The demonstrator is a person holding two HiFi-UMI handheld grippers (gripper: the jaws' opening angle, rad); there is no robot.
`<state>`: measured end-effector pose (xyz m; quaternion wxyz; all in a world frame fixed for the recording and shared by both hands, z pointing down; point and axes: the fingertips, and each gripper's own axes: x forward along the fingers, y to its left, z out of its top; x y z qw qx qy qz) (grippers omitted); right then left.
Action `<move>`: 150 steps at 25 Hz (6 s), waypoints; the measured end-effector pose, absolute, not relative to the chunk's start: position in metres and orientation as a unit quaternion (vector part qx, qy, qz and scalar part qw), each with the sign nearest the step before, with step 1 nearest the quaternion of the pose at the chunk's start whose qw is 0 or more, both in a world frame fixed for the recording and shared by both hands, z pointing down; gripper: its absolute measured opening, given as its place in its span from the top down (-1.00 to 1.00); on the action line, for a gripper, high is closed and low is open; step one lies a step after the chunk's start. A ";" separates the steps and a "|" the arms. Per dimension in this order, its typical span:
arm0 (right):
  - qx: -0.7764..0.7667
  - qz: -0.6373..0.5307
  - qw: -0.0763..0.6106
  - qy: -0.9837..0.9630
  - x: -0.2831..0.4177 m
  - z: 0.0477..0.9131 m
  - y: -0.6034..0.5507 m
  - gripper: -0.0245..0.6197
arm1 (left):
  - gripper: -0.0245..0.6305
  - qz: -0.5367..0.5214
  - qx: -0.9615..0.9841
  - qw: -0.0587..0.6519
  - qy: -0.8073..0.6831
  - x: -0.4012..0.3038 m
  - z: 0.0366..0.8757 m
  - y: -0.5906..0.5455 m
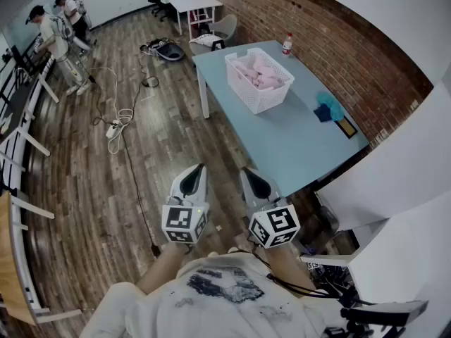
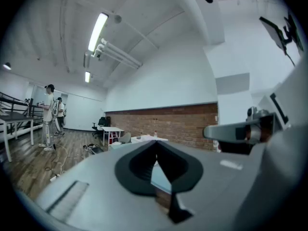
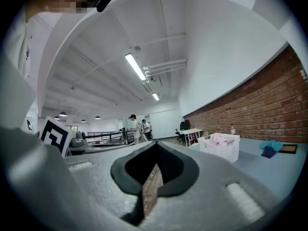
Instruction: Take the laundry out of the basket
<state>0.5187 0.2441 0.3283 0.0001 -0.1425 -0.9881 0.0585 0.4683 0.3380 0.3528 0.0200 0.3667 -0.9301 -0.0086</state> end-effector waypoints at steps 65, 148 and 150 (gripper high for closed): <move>0.063 0.094 0.045 -0.993 0.068 0.377 0.225 0.93 | 0.96 0.014 0.515 0.055 -0.855 -0.029 0.394 0.334; 0.469 0.189 0.024 -0.863 0.022 0.420 -0.158 0.93 | -0.74 0.156 0.831 0.296 -0.444 -0.100 0.510 -0.139; 0.465 0.193 0.025 -0.864 0.023 0.424 -0.162 0.93 | -0.80 0.168 0.834 0.299 -0.433 -0.094 0.519 -0.141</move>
